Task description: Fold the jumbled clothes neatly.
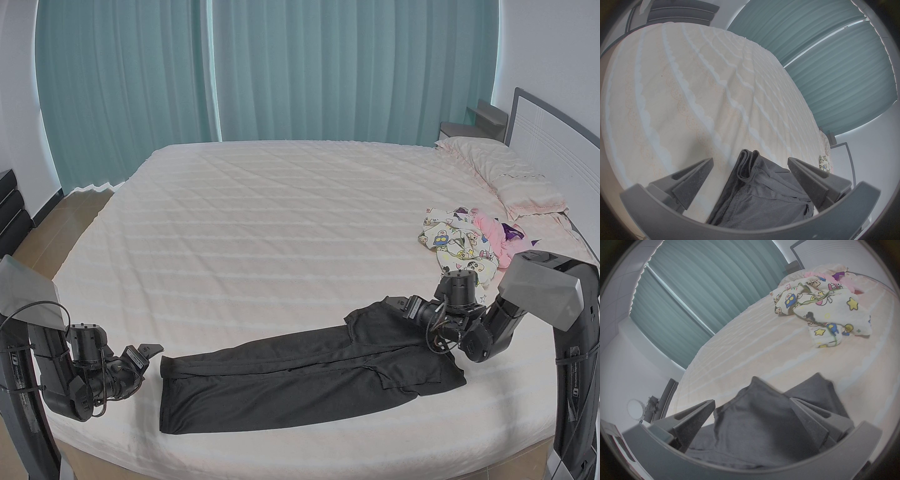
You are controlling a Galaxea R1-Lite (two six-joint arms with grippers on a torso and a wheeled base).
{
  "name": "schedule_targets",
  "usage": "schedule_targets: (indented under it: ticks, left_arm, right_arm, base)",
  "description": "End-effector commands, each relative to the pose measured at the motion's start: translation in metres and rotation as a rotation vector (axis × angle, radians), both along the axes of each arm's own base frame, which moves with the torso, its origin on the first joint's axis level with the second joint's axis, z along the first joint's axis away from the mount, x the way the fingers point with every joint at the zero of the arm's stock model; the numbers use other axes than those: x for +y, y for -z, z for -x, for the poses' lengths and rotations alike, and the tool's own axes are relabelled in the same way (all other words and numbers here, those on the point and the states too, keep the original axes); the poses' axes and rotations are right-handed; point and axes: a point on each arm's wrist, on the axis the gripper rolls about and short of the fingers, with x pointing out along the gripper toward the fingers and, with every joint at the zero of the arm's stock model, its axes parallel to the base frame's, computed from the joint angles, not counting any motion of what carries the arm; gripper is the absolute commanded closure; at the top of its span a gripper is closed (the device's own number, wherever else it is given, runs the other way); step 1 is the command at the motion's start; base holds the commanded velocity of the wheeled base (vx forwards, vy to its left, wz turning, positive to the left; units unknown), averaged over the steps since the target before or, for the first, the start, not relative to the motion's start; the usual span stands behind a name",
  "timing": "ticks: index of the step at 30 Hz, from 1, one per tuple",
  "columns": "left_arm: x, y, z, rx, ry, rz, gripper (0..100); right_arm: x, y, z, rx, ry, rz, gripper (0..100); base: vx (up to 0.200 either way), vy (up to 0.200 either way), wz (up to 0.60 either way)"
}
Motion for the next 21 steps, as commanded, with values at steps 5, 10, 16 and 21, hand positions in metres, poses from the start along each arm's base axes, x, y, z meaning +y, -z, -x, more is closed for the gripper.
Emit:
schedule_targets:
  ticks: [5, 10, 16, 21]
  left_arm:
    - [-0.001, 0.003, 0.001, 0.012, 0.003, -0.004, 0]
    - [-0.002, 0.003, 0.001, 0.014, 0.002, -0.005, 0]
    - [-0.003, 0.004, 0.001, 0.017, 0.005, -0.007, 0]
    - [-0.003, 0.004, 0.000, 0.016, 0.005, -0.007, 0]
  right_arm:
    - [-0.029, -0.006, 0.007, -0.022, -0.028, 0.004, 0]
    - [-0.029, -0.004, 0.005, -0.023, -0.038, 0.003, 0]
    - [-0.028, 0.007, 0.007, 0.004, -0.051, 0.016, 0]
    - [-0.028, 0.021, 0.010, 0.035, -0.067, 0.043, 0]
  base:
    - [0.000, 0.000, 0.00]
    - [0.000, 0.000, 0.00]
    - [0.000, 0.000, 0.00]
    - [0.000, 0.000, 0.00]
